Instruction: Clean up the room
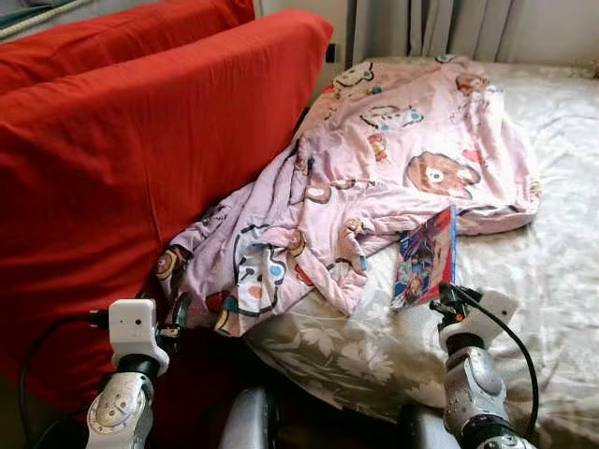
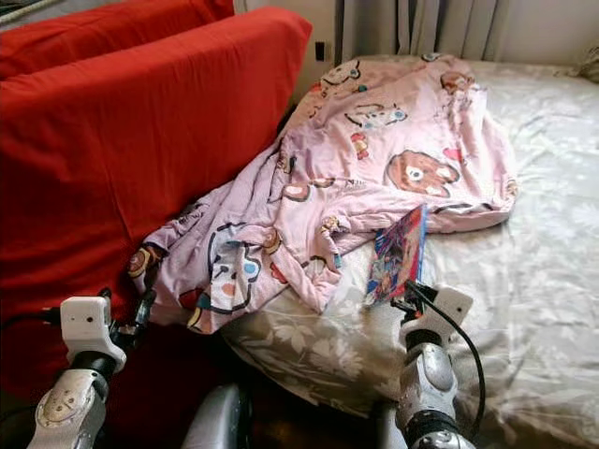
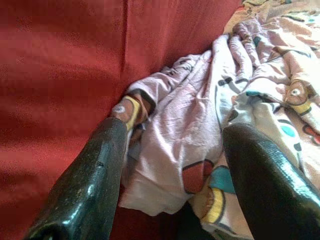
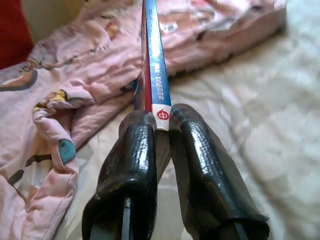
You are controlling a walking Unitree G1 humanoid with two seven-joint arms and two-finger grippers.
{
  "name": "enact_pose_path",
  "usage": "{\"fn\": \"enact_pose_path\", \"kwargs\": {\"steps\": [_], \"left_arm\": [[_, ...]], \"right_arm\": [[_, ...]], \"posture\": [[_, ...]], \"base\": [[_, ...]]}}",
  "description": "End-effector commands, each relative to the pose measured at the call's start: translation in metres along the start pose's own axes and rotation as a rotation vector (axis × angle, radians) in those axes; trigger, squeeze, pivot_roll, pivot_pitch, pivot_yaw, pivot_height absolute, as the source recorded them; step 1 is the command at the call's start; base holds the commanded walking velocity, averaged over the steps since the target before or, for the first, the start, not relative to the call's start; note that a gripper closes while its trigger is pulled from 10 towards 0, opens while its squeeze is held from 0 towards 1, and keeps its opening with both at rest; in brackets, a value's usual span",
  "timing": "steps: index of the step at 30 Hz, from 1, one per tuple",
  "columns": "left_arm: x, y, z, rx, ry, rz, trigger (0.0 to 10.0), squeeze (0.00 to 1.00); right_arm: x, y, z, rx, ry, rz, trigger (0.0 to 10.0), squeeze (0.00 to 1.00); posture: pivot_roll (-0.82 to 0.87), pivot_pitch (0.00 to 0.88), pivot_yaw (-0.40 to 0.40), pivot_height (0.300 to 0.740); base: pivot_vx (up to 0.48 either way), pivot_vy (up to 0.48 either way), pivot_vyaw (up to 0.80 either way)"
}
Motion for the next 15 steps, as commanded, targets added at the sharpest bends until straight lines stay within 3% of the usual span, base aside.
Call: {"fn": "enact_pose_path", "kwargs": {"steps": [1, 2, 4, 5, 10, 15], "left_arm": [[0.000, -0.004, 0.005, 0.012, 0.030, 0.002, 10.0, 0.00], [0.000, -0.006, 0.005, 0.025, 0.041, 0.007, 10.0, 0.00], [0.000, -0.012, 0.006, 0.045, 0.062, 0.020, 10.0, 0.00], [-0.001, -0.015, 0.006, 0.050, 0.066, 0.026, 10.0, 0.00], [-0.006, -0.021, -0.002, 0.067, 0.060, 0.035, 10.0, 0.00], [-0.005, -0.031, -0.004, 0.063, 0.051, 0.058, 10.0, 0.00]], "right_arm": [[-0.001, 0.015, 0.012, 0.072, 0.091, -0.076, 0.0, 0.00], [0.002, 0.016, 0.018, 0.111, 0.137, -0.083, 0.8, 0.00], [0.006, 0.014, 0.025, 0.176, 0.203, -0.081, 0.8, 0.00], [0.008, 0.013, 0.027, 0.192, 0.222, -0.078, 10.0, 0.00], [0.008, 0.014, 0.026, 0.212, 0.213, -0.074, 10.0, 0.00], [0.006, 0.017, 0.034, 0.221, 0.223, -0.066, 10.0, 0.00]], "posture": [[0.09, 0.000, 0.028, 0.581], [0.09, 0.000, 0.026, 0.581], [0.08, 0.000, 0.020, 0.581], [0.07, 0.000, 0.016, 0.581], [0.05, 0.000, 0.008, 0.581], [0.05, 0.000, 0.006, 0.616]], "base": [[0.000, 0.000, 0.00], [0.000, 0.000, 0.00], [0.000, 0.000, 0.00], [0.000, 0.000, 0.00], [0.000, 0.000, 0.00], [0.000, 0.000, 0.00]]}}
Point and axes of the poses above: a point about 5 cm out from each wrist's last joint towards the gripper, its own x axis pointing back from the gripper into the wrist, its own y axis along the axis of the wrist's last joint, z = x × y, the point moved 4 cm from there along -x, pointing out of the wrist towards the gripper, and after that the axes turned 3 degrees about x, right-handed, at the moved point
